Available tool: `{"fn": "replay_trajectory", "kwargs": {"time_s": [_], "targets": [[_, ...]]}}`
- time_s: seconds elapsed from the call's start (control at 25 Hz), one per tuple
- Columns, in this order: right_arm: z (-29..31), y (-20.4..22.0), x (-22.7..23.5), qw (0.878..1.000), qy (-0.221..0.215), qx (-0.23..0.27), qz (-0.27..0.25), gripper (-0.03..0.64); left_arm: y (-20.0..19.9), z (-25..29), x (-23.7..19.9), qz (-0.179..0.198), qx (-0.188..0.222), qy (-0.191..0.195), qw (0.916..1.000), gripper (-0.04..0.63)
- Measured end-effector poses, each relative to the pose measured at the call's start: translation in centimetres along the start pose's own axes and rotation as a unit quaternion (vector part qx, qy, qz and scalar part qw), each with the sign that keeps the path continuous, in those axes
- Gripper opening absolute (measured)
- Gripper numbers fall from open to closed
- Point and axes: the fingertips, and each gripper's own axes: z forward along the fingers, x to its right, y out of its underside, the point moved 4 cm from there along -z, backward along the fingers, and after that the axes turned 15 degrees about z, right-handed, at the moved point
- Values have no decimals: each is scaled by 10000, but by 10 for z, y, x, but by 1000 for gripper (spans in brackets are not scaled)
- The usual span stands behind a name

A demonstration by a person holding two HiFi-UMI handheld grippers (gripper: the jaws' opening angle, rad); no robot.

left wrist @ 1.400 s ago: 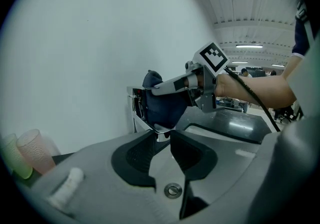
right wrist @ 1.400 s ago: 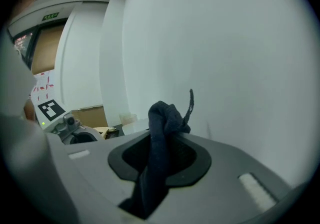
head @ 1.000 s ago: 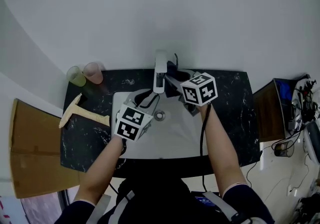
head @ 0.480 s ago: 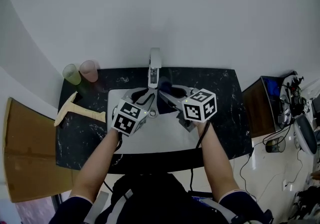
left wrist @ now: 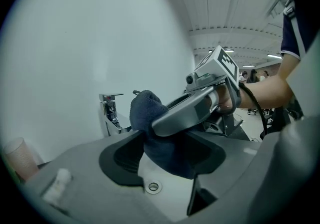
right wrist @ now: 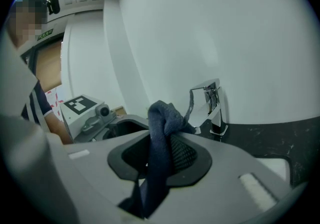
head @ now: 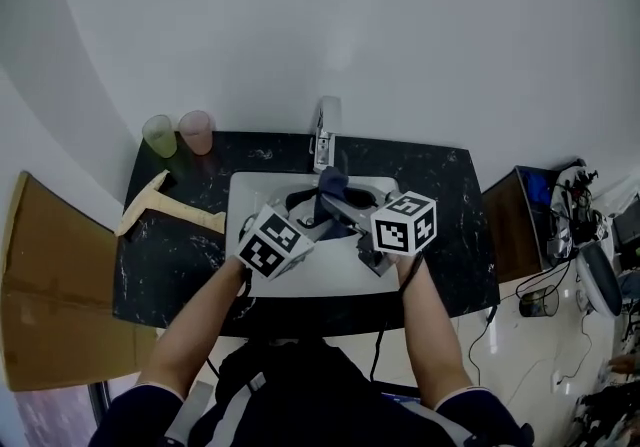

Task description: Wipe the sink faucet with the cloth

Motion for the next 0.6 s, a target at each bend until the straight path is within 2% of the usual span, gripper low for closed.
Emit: {"fn": "replay_trajectory", "kwargs": {"time_s": [0.16,0.36,0.48,0.6], "targets": [[2,1,-15,9995,-259,-57,150,105,-1,-8,-1,36,70,-24,10000,233],[3,0,-24,9988,-438,18,227,150,6,-20,-8,37,87,-98,9999,101],[1,-2,-21,9990,-344,126,253,156,12,-25,-20,-8,95,-246,9997,91],[-4,-2,-11,9994,-8,258,233,152,19,-30,-41,-131,104,-451,9988,91]]}}
